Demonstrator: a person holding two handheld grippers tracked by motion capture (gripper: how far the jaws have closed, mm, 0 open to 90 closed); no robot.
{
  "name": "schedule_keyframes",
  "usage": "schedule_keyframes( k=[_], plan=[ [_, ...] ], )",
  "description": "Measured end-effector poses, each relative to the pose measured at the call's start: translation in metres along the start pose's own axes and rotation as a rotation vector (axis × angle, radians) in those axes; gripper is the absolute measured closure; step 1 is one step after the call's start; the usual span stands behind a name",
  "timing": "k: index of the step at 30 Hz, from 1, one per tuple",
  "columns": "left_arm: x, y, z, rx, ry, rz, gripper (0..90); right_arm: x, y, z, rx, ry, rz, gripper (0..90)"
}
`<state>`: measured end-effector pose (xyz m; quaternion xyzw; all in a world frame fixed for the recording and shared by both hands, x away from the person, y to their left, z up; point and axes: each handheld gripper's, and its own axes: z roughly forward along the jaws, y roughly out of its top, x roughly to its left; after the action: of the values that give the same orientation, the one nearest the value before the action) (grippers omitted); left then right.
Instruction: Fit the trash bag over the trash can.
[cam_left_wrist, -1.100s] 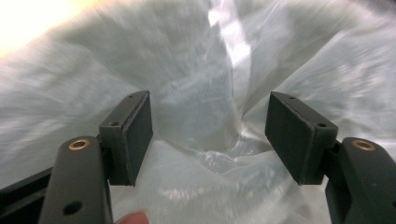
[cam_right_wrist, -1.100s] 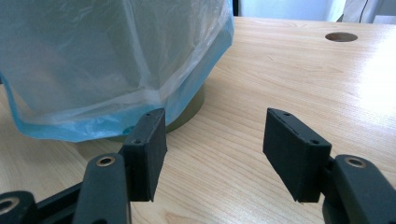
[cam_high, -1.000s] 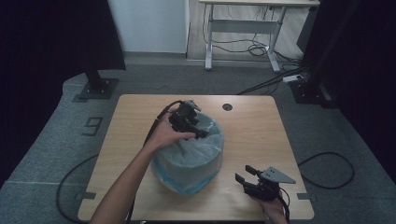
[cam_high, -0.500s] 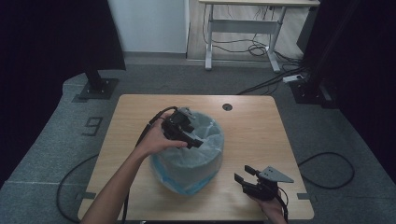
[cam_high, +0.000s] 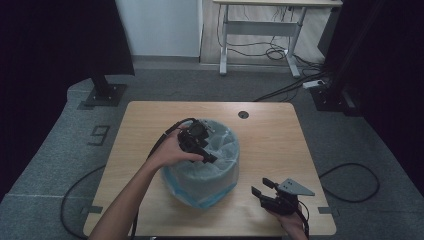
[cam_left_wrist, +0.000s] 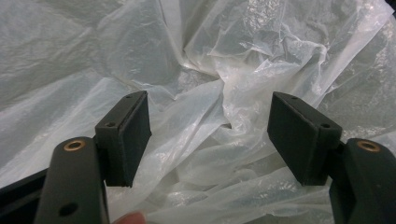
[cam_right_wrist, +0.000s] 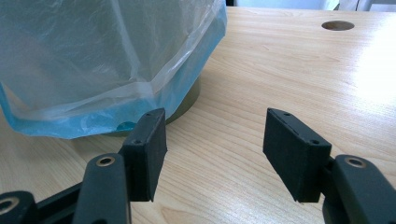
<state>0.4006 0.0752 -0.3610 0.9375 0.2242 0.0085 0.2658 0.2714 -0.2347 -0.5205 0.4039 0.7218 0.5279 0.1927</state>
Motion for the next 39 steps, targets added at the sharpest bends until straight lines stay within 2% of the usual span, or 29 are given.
schedule_keyframes(
  k=[3, 6, 10, 13, 16, 19, 24, 27, 31, 36, 39],
  plan=[
    [0.003, -0.003, -0.013, -0.055, 0.005, -0.008, 29.7, 0.0, 0.0, 0.0, 0.001, 0.0, 0.003, 38.7],
    [0.012, -0.008, -0.027, -0.103, 0.029, -0.036, 29.8, -0.001, 0.0, 0.0, 0.001, -0.002, 0.008, 38.7],
    [0.025, -0.014, -0.032, -0.12, 0.045, -0.077, 29.9, -0.001, -0.001, 0.001, 0.008, -0.001, 0.007, 38.7],
    [0.03, -0.015, -0.028, -0.095, 0.055, -0.088, 30.1, 0.0, -0.001, 0.002, 0.013, -0.001, 0.007, 38.7],
    [0.031, -0.014, -0.018, -0.034, 0.072, -0.086, 30.1, 0.0, -0.001, 0.002, 0.013, -0.002, 0.007, 38.7],
    [0.032, -0.012, -0.011, 0.006, 0.074, -0.087, 29.9, -0.001, -0.002, 0.001, 0.011, -0.004, 0.012, 38.7],
    [0.036, -0.011, -0.005, 0.04, 0.068, -0.115, 29.9, -0.003, -0.002, -0.002, 0.009, -0.01, 0.016, 38.7],
    [0.035, -0.01, -0.005, 0.048, 0.07, -0.113, 30.0, -0.004, -0.002, -0.004, 0.004, -0.014, 0.019, 38.7],
    [0.032, -0.011, -0.014, 0.006, 0.079, -0.102, 30.2, -0.004, -0.002, -0.006, 0.001, -0.017, 0.02, 38.7],
    [0.017, -0.017, -0.038, -0.088, 0.083, -0.07, 30.5, -0.005, -0.002, -0.007, 0.001, -0.02, 0.022, 38.7],
    [0.007, -0.021, -0.048, -0.111, 0.08, -0.051, 30.6, -0.005, -0.002, -0.008, -0.005, -0.024, 0.022, 38.6]
  ],
)
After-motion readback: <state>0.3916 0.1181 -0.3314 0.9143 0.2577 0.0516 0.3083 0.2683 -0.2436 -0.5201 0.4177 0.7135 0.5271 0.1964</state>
